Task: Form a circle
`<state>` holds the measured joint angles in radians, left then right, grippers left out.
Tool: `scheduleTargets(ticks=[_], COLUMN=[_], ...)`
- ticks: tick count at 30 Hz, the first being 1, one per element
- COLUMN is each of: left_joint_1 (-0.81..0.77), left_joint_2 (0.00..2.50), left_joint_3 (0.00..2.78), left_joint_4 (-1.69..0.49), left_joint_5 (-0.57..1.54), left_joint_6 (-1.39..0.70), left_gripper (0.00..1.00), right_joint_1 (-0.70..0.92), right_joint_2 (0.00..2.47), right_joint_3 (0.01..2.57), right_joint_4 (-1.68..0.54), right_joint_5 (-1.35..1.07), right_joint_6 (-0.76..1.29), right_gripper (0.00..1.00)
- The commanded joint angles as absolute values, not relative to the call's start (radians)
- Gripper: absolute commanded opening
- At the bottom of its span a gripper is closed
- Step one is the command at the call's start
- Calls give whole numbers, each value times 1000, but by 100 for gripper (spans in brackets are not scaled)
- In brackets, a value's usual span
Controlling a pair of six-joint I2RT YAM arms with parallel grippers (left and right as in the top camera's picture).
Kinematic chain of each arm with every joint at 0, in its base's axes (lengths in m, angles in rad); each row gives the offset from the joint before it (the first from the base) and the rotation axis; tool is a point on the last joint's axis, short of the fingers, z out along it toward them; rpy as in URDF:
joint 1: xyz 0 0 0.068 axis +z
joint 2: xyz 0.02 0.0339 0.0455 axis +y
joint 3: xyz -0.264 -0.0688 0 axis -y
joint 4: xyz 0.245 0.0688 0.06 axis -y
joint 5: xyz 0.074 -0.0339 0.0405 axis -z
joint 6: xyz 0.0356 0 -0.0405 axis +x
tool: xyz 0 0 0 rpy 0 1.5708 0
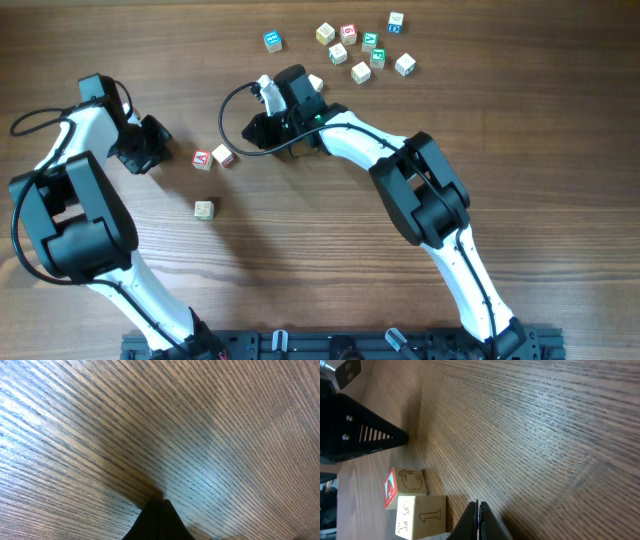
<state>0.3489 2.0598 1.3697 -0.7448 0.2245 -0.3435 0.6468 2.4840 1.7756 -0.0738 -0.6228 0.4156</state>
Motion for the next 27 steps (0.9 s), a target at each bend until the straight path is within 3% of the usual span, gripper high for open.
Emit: scheduleTargets(ticks=[1, 27], left_joint_1=[357, 357], left_joint_2=[2066, 2066], left_joint_3=[1361, 1361], left_joint_4=[-740, -739], left_joint_5=[181, 181], left_joint_6=[-352, -352], left_gripper=[4, 4], right_joint_1=[654, 687], right_joint_2=[2500, 2500], right_joint_3=[1772, 1772], right_joint_4=[-72, -72], right_joint_5=[-677, -766], right_joint_6=[422, 430], right_gripper=[4, 4])
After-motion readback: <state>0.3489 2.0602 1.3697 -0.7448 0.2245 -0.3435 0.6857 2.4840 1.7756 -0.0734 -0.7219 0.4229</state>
